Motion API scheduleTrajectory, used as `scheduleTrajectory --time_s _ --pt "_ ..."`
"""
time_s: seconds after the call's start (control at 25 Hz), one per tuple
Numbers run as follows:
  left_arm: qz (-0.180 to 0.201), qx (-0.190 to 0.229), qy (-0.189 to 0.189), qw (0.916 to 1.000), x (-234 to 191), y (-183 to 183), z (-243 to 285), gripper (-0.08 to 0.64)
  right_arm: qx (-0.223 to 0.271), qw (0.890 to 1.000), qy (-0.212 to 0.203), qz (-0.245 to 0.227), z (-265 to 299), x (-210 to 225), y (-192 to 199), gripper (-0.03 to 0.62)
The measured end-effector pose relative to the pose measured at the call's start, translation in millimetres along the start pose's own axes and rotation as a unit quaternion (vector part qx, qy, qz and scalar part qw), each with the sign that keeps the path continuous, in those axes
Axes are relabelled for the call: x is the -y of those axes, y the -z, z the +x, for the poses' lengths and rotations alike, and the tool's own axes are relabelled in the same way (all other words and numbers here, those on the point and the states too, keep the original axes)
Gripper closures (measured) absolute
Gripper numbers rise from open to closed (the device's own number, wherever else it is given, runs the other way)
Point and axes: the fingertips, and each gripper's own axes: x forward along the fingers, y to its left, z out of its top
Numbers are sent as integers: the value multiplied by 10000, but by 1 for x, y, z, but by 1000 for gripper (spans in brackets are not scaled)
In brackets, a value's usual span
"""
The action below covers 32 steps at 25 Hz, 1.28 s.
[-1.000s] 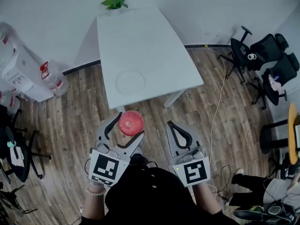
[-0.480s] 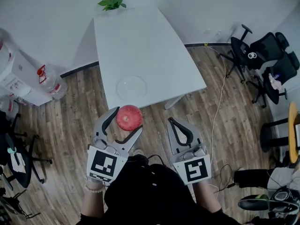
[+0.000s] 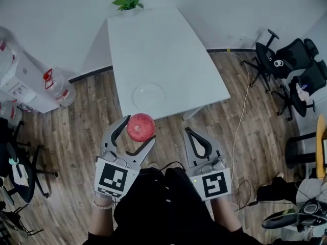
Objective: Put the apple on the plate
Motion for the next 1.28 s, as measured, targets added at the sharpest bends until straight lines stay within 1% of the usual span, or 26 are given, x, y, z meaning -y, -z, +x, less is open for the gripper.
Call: scheduleTrajectory --time_s 0.24,0.6,0.72,0.76,0.88,0.96,1.08,1.28 --pt "-53 7 -158 9999 -10 3 -8 206 63 10000 -14 -76 3 -2 -6 551" --pt "-86 -18 -218 9997 -9 6 -12 206 -43 10000 -27 -39 -4 -4 0 551" --pt "-226 -63 -304 9993 -12 10 -16 206 -34 10000 -49 -75 -2 -7 1 551" --pt "-270 -80 -331 9991 -13 12 -17 206 -37 9999 -58 -82 0 -8 1 551" --pt "-218 -62 -363 9991 -19 14 -16 206 -41 9999 -95 -87 7 -6 -1 551" --pt "-320 -104 -421 9985 -23 14 -15 206 -7 9998 -145 -125 13 -5 -4 551" --pt "-203 -81 -433 9988 -32 16 -10 206 -5 9996 -227 -157 25 -3 -6 551" --pt "-199 -77 -525 9984 -46 16 0 206 16 9992 -346 -205 44 3 -9 551"
